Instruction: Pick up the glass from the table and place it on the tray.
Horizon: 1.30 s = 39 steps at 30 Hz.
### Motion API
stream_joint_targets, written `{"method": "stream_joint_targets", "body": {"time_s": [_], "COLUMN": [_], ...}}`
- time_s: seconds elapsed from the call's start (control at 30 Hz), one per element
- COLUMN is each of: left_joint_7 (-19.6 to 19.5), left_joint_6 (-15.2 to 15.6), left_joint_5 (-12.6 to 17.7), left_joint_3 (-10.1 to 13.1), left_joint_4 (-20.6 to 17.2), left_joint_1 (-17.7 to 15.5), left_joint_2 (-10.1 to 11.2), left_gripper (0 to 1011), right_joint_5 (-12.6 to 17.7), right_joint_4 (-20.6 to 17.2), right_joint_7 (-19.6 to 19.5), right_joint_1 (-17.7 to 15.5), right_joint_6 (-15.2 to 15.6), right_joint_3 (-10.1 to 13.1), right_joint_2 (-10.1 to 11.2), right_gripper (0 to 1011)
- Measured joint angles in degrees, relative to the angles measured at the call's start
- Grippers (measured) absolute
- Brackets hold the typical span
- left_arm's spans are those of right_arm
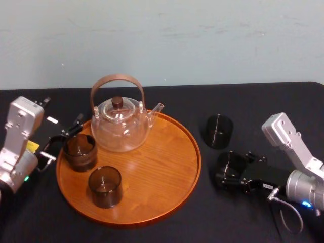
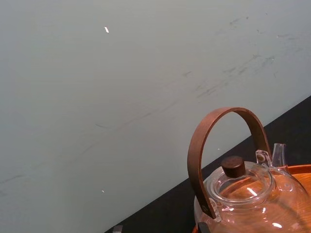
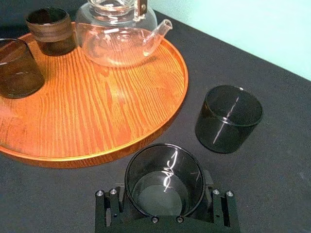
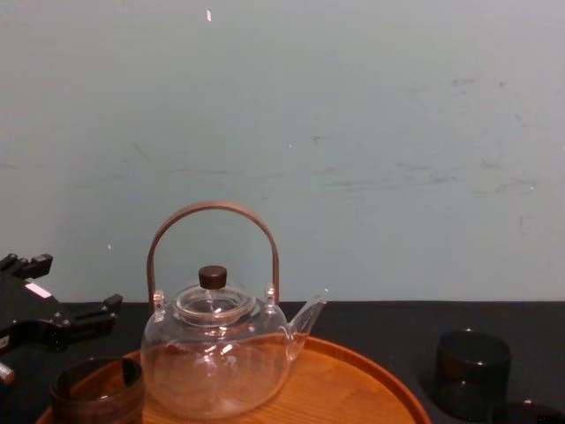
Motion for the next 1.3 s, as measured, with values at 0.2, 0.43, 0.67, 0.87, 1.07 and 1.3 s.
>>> {"method": "stream_joint_targets", "body": {"time_s": [0.2, 0.43, 0.67, 0.87, 1.07, 1.3], "left_joint_7": [0.0, 0.0, 0.0, 0.0, 0.0, 0.0], "left_joint_6": [0.0, 0.0, 0.0, 0.0, 0.0, 0.0], "left_joint_5": [0.0, 0.0, 0.0, 0.0, 0.0, 0.0], "left_joint_3": [0.0, 0.0, 0.0, 0.0, 0.0, 0.0], "left_joint_4": [0.0, 0.0, 0.0, 0.0, 0.0, 0.0], "left_joint_1": [0.0, 0.0, 0.0, 0.0, 0.0, 0.0], "left_joint_2": [0.0, 0.0, 0.0, 0.0, 0.0, 0.0], "left_gripper": [1001, 1001, 1001, 1001, 1001, 1001], "right_joint_5": [1.4, 2.6, 2.5, 2.5, 2.0, 1.3], "right_joint_4": [-1.8, -3.3, -3.1, -2.1, -0.1, 2.2], "right_joint_7": [1.7, 3.6, 5.2, 6.6, 7.7, 9.0], "right_joint_1": [0.5, 2.8, 6.4, 9.4, 12.8, 15.6], "right_joint_6": [-0.1, -0.3, -1.6, -2.5, -3.5, -4.0], "right_joint_3": [0.5, -0.4, -3.2, -5.7, -8.9, -12.2], "right_joint_2": [1.2, 2.0, 1.3, -0.2, -2.3, -4.2], "right_gripper": [905, 905, 905, 905, 905, 905]}}
